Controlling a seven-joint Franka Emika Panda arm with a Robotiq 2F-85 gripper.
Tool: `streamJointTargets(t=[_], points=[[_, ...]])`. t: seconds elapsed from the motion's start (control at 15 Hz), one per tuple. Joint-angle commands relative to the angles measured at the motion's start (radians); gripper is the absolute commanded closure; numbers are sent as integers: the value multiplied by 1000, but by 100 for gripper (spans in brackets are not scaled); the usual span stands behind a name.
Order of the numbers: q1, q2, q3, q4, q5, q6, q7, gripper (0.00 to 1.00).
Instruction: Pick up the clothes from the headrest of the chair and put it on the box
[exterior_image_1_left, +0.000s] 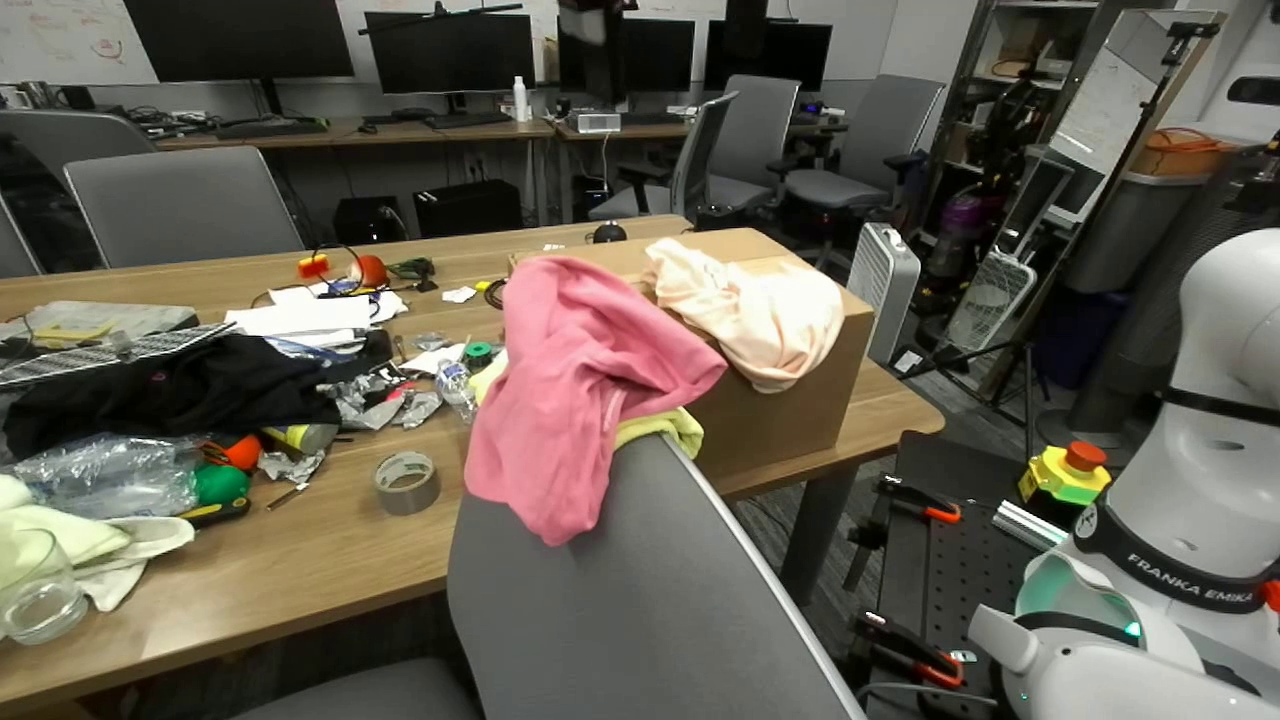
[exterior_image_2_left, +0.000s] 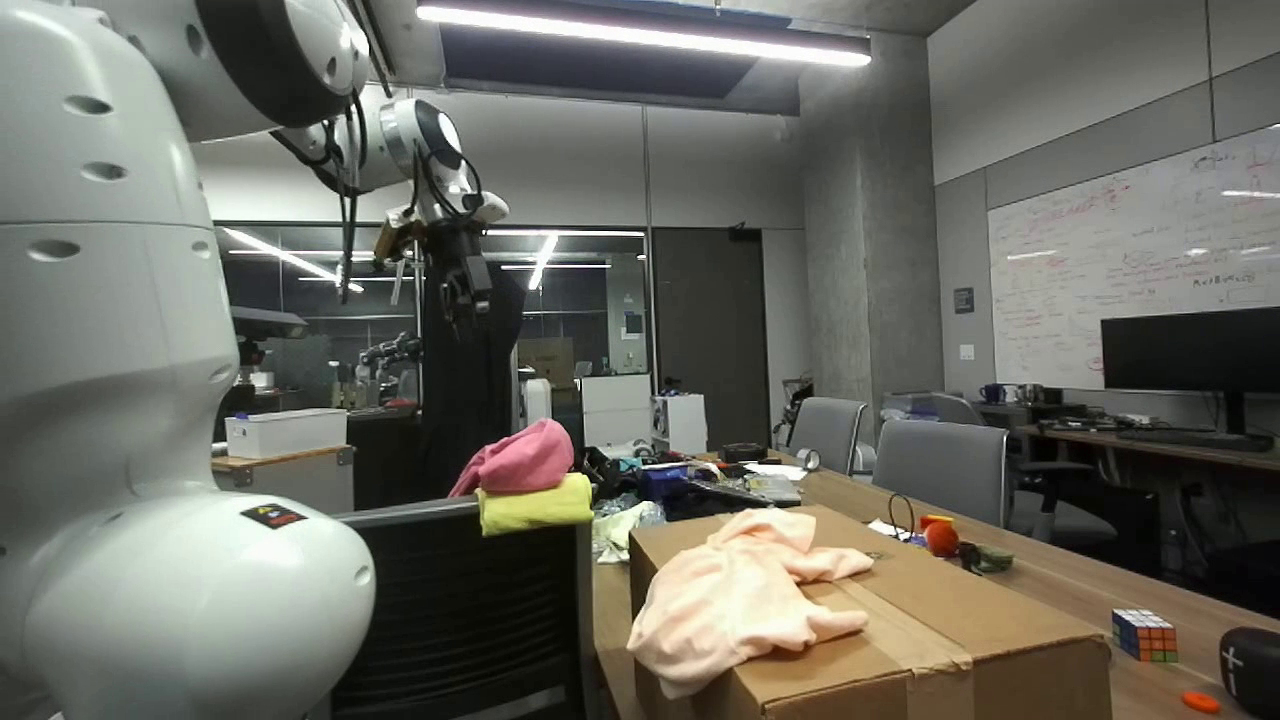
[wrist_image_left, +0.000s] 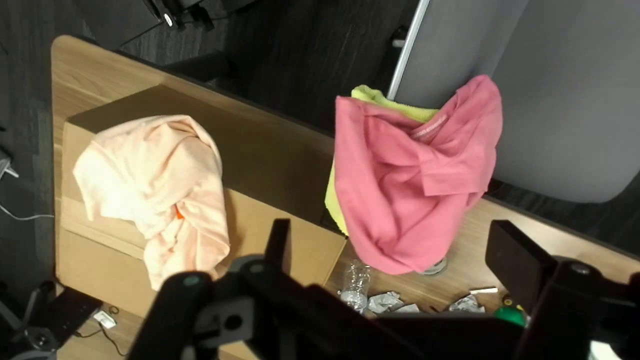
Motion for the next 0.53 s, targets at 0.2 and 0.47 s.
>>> streamJointTargets(t=[0.2, 0.47], points=[[57, 210, 3, 138, -172, 62, -27, 0], [65, 288, -48, 162, -165, 113, -18, 0]])
